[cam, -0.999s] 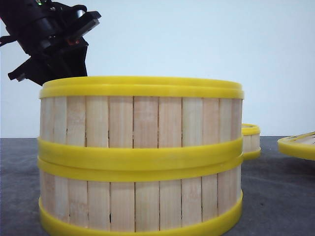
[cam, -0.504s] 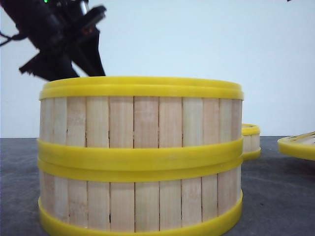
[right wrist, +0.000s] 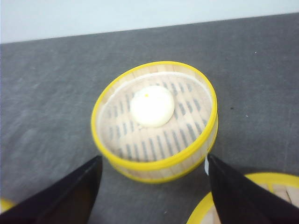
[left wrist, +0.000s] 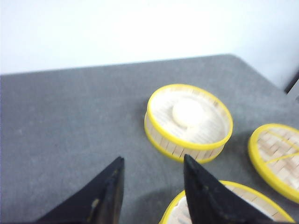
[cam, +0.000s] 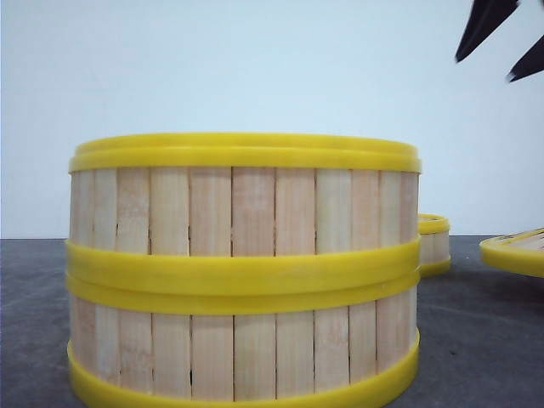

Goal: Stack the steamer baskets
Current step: 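Reach the right gripper to the rim of the one-bun basket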

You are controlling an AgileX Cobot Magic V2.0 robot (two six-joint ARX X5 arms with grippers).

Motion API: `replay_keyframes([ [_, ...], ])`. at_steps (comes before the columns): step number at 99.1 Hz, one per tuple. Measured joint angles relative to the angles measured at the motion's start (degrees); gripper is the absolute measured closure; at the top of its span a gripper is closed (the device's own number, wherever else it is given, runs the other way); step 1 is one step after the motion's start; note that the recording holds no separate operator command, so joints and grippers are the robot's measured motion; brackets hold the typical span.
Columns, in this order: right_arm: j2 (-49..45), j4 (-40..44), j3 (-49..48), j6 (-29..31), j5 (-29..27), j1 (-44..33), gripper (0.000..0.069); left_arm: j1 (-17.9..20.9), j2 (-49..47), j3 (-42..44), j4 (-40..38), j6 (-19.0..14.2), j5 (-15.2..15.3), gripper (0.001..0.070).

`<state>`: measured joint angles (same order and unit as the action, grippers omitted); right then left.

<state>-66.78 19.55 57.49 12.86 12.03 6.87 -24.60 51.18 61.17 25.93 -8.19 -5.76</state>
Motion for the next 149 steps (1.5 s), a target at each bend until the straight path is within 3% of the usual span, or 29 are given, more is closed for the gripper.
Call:
replay_keyframes([
  [35, -21.1, 1.8, 12.9, 0.0, -3.0, 0.0, 0.0248, 0.0, -21.7, -19.4, 3.0, -3.1, 1.6, 0.0481],
  [63, -33.9, -1.6, 15.6, 0.2, -6.4, -0.2, 0.0256, 0.0, -34.7, -19.8, 8.3, -6.1, 1.5, 0.0481],
  [97, -41.9, -6.4, 15.6, 4.6, -7.0, -1.4, 0.0283, 0.0, -39.4, -19.8, 12.3, -7.8, 1.5, 0.0481],
  [134, -42.6, -8.6, 16.1, 7.6, -9.1, -1.2, 0.0585, 0.0, -39.4, -19.8, 14.0, -7.8, 1.5, 0.0481],
  [149, -42.6, -8.3, 16.2, 8.0, -9.1, -1.4, 0.065, 0.0, -39.4, -19.8, 14.2, -7.8, 1.5, 0.0481],
])
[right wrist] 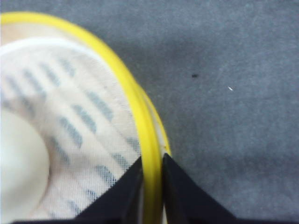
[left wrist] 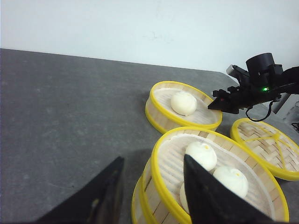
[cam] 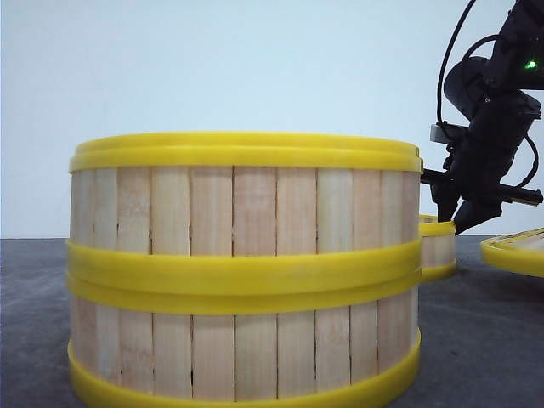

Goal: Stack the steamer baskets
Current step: 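Reach the right gripper to the rim of the one-bun basket, then close the right gripper on the rim and lift the basket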

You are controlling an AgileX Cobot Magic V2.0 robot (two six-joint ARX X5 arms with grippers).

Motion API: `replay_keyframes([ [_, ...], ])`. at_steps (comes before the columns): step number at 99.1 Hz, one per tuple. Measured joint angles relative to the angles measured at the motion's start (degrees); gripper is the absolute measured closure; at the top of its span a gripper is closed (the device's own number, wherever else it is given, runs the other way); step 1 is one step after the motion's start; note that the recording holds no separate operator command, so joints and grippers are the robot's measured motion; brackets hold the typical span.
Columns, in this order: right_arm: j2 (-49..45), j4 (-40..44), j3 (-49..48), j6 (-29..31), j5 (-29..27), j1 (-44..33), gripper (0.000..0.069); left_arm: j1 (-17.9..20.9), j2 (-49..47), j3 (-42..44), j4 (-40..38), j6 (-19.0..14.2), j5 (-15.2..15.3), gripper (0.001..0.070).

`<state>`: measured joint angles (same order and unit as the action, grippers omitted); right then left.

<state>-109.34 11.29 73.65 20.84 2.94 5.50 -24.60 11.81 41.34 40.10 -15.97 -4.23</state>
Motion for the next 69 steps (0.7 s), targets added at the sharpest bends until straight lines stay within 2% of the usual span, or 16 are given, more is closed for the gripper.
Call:
replay_keyframes([
  [33, -0.2, -0.6, 0.3, 1.7, 0.0, 0.0, 0.0659, 0.0, 0.0, 0.0, 0.0, 0.0, 0.0, 0.0481],
  [53, 0.5, 5.6, 5.7, 2.6, -0.3, -0.3, 0.0659, 0.0, 0.0, 0.0, 0.7, 0.0, 0.0, 0.0481],
  [69, 6.3, 9.9, 9.4, 1.4, 0.4, -0.5, 0.0659, 0.0, 0.0, 0.0, 2.6, 0.1, 0.0, 0.0481],
])
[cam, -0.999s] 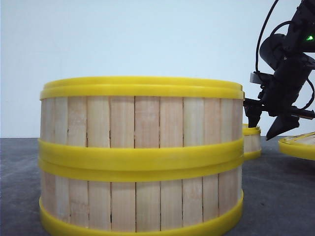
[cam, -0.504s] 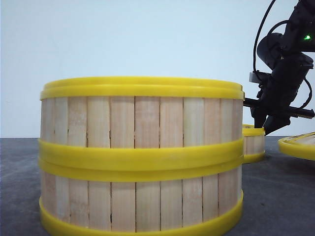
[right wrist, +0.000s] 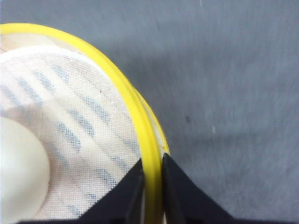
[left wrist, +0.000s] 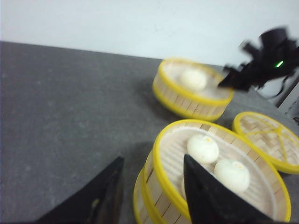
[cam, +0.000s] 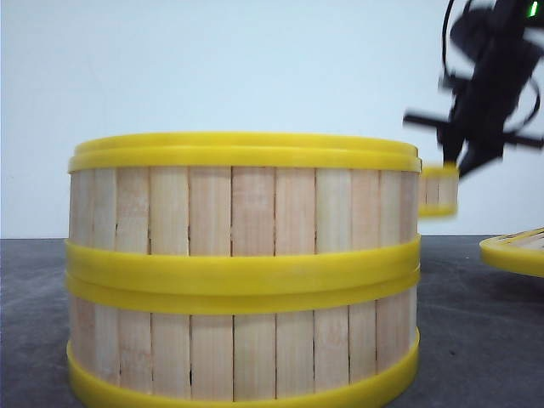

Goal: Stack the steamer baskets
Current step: 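Close the right gripper on the rim and lift the basket, then carry the basket over the stack and lower it on top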

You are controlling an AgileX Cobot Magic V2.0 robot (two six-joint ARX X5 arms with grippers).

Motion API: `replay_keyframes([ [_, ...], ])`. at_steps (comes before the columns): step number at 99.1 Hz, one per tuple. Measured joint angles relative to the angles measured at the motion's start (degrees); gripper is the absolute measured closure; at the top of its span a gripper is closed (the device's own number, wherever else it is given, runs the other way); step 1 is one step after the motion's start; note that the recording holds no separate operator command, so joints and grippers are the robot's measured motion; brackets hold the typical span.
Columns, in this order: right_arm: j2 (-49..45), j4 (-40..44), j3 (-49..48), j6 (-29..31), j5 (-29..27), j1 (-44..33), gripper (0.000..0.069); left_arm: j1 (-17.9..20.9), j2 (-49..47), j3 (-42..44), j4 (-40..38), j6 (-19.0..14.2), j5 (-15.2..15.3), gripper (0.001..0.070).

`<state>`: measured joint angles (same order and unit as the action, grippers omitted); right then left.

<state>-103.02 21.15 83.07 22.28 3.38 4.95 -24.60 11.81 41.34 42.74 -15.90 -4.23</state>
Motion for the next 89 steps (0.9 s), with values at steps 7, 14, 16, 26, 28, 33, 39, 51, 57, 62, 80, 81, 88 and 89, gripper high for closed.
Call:
replay_keyframes([
  [7, 4.1, 1.9, 1.7, -1.5, 0.9, -0.1, 0.0659, 0.0, 0.0, 0.0, 0.9, 0.1, 0.0, 0.0481],
  [14, 8.5, 3.2, 2.4, -3.0, 2.3, 0.0, 0.0659, 0.0, 0.0, 0.0, 1.3, 0.4, 0.0, 0.0481],
  [16, 9.7, 3.7, 2.5, -3.4, 2.9, 0.1, 0.0659, 0.0, 0.0, 0.0, 1.4, 0.5, 0.0, 0.0481],
  [26, 16.0, 7.5, 2.6, -5.6, 6.4, 1.3, 0.0659, 0.0, 0.0, 0.0, 1.6, 0.9, 0.0, 0.0481],
  [28, 17.2, 8.5, 2.6, -6.1, 7.2, 1.6, 0.0659, 0.0, 0.0, 0.0, 1.6, 0.9, 0.0, 0.0481],
  [33, 19.9, 11.1, 2.6, -7.6, 9.1, 2.6, 0.0659, 0.0, 0.0, 0.0, 1.7, 1.1, 0.0, 0.0481],
  [39, 23.0, 14.7, 2.6, -9.6, 10.4, 3.9, 0.0659, 0.0, 0.0, 0.0, 1.6, 1.2, 0.0, 0.0481],
  [51, 28.5, 20.3, 2.6, -12.8, 12.2, 7.1, 0.0659, 0.0, 0.0, 0.0, 1.6, 1.3, -0.1, 0.0481],
  [57, 30.7, 21.7, 2.6, -13.8, 13.4, 8.5, 0.0659, 0.0, 0.0, 0.0, 1.7, 1.3, -0.1, 0.0481],
  [62, 32.0, 22.6, 2.6, -14.6, 14.0, 9.9, 0.0659, 0.0, 0.0, 0.0, 1.7, 1.3, -0.1, 0.0481],
  [80, 31.7, 27.6, 2.7, -16.4, 14.2, 14.4, 0.0659, 0.0, 0.0, 0.0, 1.7, 1.3, -0.1, 0.0481],
  [81, 31.6, 27.8, 2.7, -16.6, 14.2, 14.6, 0.0659, 0.0, 0.0, 0.0, 1.7, 1.3, -0.2, 0.0481],
  [88, 30.4, 28.6, 2.6, -17.2, 14.0, 16.3, 0.0659, 0.0, 0.0, 0.0, 1.7, 1.3, -0.2, 0.0481],
  [89, 30.2, 28.6, 2.6, -17.2, 14.0, 16.6, 0.0659, 0.0, 0.0, 0.0, 1.7, 1.3, -0.2, 0.0481],
])
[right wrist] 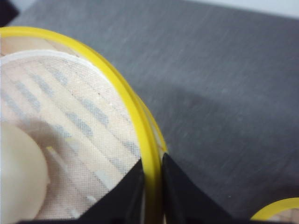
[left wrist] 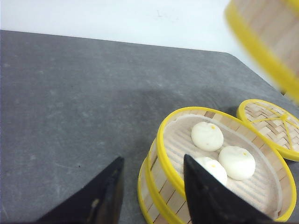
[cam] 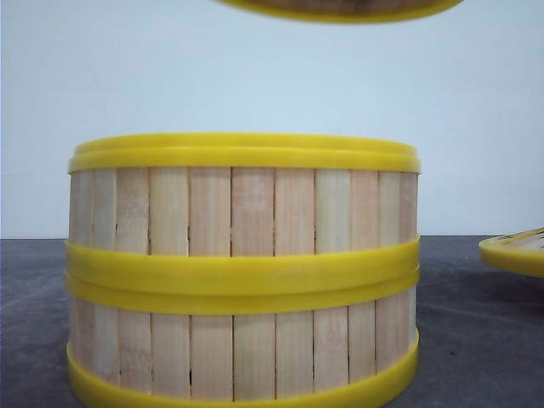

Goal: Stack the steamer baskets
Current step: 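Carry the basket over the stack and lower it on top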

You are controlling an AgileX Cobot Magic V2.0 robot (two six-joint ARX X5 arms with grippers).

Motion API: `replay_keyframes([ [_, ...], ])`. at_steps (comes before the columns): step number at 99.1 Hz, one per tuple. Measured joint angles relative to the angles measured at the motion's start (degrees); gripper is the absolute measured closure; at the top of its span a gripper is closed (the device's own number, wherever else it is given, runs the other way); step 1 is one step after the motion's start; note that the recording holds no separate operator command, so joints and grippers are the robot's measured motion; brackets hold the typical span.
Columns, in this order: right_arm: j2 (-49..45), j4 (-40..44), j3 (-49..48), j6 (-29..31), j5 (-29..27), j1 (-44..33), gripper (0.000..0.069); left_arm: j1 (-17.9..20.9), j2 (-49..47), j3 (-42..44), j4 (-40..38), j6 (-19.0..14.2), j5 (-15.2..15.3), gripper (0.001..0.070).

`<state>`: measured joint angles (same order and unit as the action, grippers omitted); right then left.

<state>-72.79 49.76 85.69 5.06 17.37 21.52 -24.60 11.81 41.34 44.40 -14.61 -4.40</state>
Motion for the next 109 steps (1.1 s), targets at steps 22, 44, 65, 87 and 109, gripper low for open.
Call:
replay_keyframes([
  [22, -3.9, 0.2, 0.0, -0.8, -1.6, 6.0, 0.0659, 0.0, 0.0, 0.0, 0.0, 0.2, 0.0, 0.0481],
  [44, -9.9, 1.1, -0.1, -1.9, -3.1, 10.5, 0.0659, 0.0, 0.0, 0.0, 0.2, 0.5, 0.0, 0.0481],
  [65, -13.2, 2.0, -0.3, -2.5, -7.2, 13.4, 0.0659, 0.0, 0.0, 0.0, 0.4, 0.7, 0.0, 0.0481],
  [87, -13.4, 1.8, -2.2, -3.2, -9.1, 14.7, 0.0659, 0.0, 0.0, 0.0, 0.4, 1.0, 0.0, 0.0481],
  [109, -13.4, 0.4, -5.7, -3.1, -10.4, 14.7, 0.0664, 0.0, 0.0, 0.0, 0.4, 1.5, 0.0, 0.0481],
])
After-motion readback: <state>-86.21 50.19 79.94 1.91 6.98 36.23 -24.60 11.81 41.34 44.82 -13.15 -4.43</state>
